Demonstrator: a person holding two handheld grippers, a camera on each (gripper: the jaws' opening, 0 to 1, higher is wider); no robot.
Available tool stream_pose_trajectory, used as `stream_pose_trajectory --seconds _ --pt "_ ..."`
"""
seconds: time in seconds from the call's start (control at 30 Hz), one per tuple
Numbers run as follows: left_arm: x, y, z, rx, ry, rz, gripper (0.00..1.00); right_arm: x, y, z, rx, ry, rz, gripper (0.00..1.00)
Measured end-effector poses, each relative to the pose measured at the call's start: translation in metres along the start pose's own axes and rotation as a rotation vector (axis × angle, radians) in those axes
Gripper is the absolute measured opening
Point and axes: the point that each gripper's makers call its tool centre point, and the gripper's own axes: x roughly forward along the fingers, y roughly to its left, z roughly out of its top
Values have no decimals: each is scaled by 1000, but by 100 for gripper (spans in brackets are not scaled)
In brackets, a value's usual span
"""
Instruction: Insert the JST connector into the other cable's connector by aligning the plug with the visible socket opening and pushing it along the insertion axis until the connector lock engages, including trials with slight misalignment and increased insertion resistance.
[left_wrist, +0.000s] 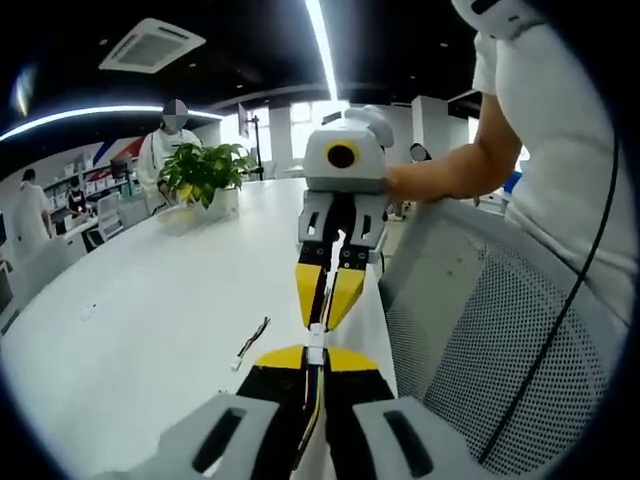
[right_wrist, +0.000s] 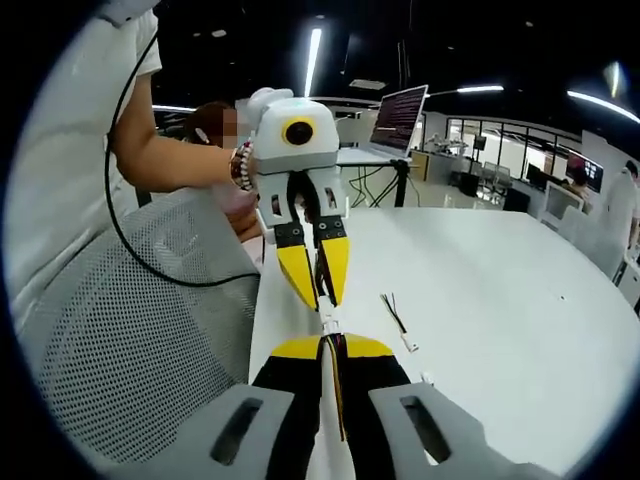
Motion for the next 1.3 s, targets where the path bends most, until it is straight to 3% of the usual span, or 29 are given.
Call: stream_pose_trajectory --seconds 0.97,1.3 --pt "5 0 -7 -11 14 -9 0 2 3 -6 0 17 8 3" --pt "5 10 -3 -7 -1 2 0 0 -8 -3 40 -21 -13 3"
